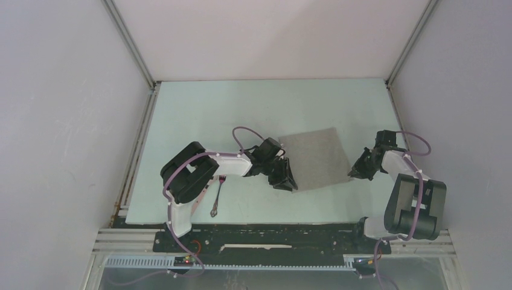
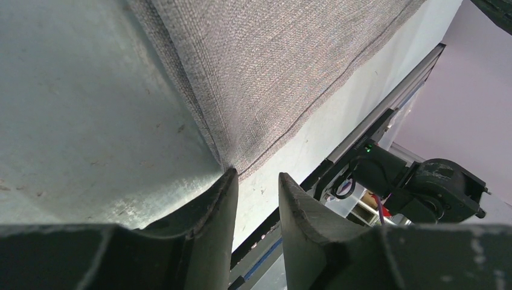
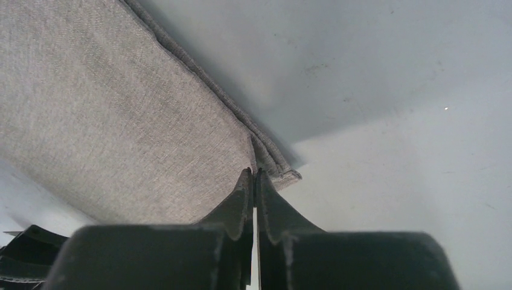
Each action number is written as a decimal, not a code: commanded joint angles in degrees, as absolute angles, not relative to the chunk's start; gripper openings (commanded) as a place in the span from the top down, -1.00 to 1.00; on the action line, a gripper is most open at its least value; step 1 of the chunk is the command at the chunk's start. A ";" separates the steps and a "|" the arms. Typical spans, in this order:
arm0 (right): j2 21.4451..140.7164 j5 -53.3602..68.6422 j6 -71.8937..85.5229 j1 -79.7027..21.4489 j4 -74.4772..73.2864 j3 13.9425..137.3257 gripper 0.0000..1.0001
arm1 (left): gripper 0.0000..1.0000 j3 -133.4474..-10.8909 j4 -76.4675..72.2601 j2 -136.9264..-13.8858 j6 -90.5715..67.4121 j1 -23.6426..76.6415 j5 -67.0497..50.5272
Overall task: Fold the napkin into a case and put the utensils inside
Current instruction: Pick up the top corner of the square-folded napkin from the center of the board, then smooth out the top corner of the square-folded napkin at the center of the board.
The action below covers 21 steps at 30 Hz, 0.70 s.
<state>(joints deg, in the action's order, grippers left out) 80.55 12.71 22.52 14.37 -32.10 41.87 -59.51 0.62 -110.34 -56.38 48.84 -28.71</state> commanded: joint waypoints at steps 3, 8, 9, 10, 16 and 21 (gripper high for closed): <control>76.58 17.56 20.95 10.97 -29.15 43.33 1.00 | 0.22 -59.20 2.77 -107.52 -53.78 48.71 -26.86; 83.29 24.54 21.68 4.10 -26.33 48.73 1.00 | 0.21 -56.94 0.27 -104.64 -55.03 48.69 -25.69; 85.66 26.06 21.84 2.65 -25.95 50.41 1.00 | 0.20 -56.68 0.26 -103.94 -55.22 48.69 -25.41; 87.73 27.47 22.30 1.07 -25.36 51.89 1.00 | 0.20 -56.42 -1.01 -103.35 -55.34 48.69 -25.25; 99.27 30.09 25.37 -8.37 -21.07 62.04 1.00 | 0.18 -51.53 -2.02 -96.80 -56.78 48.15 -22.59; 107.38 34.11 28.07 -11.42 -17.96 69.01 1.00 | 0.06 -43.60 -1.99 -88.45 -57.65 45.11 -20.16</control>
<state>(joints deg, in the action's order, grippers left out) 103.18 29.95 25.04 -9.80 -22.22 63.33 -47.90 -1.02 -95.15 -56.71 47.59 -23.38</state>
